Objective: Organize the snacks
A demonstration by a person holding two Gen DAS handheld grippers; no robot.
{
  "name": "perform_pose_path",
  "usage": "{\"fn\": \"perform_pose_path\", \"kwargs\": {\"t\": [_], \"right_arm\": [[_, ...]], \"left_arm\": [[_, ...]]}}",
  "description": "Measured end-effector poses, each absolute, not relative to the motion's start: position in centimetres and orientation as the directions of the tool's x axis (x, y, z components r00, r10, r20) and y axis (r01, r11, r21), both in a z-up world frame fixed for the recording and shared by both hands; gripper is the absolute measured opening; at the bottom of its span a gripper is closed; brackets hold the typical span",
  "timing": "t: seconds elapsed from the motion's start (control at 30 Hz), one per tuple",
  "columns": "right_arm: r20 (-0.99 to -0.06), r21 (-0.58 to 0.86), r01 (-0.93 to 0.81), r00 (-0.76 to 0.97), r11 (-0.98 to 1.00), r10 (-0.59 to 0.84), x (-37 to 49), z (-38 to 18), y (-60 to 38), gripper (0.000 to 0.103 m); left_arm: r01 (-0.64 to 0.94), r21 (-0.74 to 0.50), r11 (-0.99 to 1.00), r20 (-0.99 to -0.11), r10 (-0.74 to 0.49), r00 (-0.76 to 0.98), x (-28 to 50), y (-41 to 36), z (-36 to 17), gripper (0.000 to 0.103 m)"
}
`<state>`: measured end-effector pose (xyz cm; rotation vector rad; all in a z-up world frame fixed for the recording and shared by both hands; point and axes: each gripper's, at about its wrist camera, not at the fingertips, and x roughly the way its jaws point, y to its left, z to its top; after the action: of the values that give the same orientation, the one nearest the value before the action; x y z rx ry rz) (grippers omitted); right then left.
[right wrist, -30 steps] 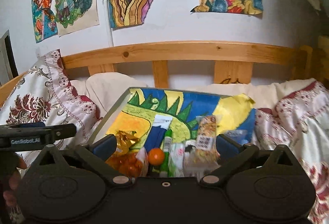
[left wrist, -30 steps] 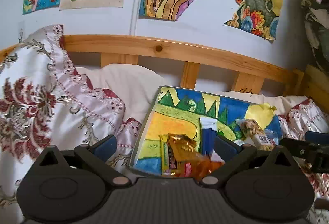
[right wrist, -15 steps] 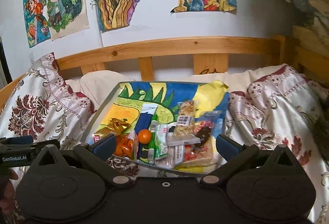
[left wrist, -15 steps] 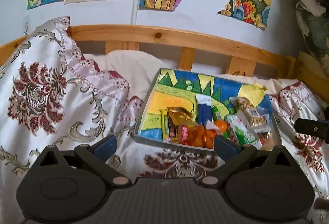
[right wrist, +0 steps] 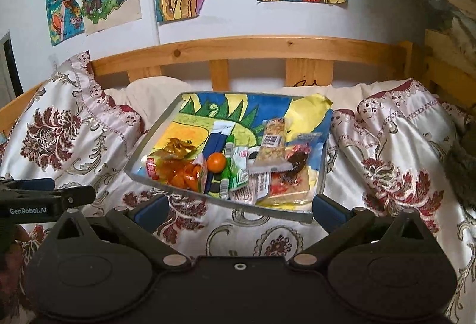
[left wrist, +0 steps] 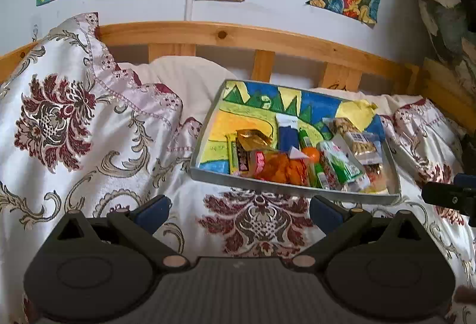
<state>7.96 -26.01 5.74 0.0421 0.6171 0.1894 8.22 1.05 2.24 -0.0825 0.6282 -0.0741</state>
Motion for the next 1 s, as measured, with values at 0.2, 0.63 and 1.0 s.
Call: {"fn": "perform_pose_path", "kwargs": {"t": [0.2,0.63,1.0], "right_arm": [[-0.590,0.094,-0.178,0.783,0.980,0.198,7.2,5.3,-25.5,0.102],[-0.611,0.101,-0.172,0.767,0.980,0.197,7.4,4.7,-25.5,0.102],[-0.618,0.106,-0.168,0.761,0.980,0.197,7.5,4.5,-25.6,0.102]], "left_arm": [[0.057,-0.090,0.994,-0.593,-0.099,0.799,7.7,0.7,1.8,0.102],[0.066,-0.090,0.994,-0.607,-0.107,0.788,7.8,0.4,1.4,0.102],[0.069,-0.092,0.993,-0.610,-0.111,0.784,7.9,0.5,1.3,0.102]]}}
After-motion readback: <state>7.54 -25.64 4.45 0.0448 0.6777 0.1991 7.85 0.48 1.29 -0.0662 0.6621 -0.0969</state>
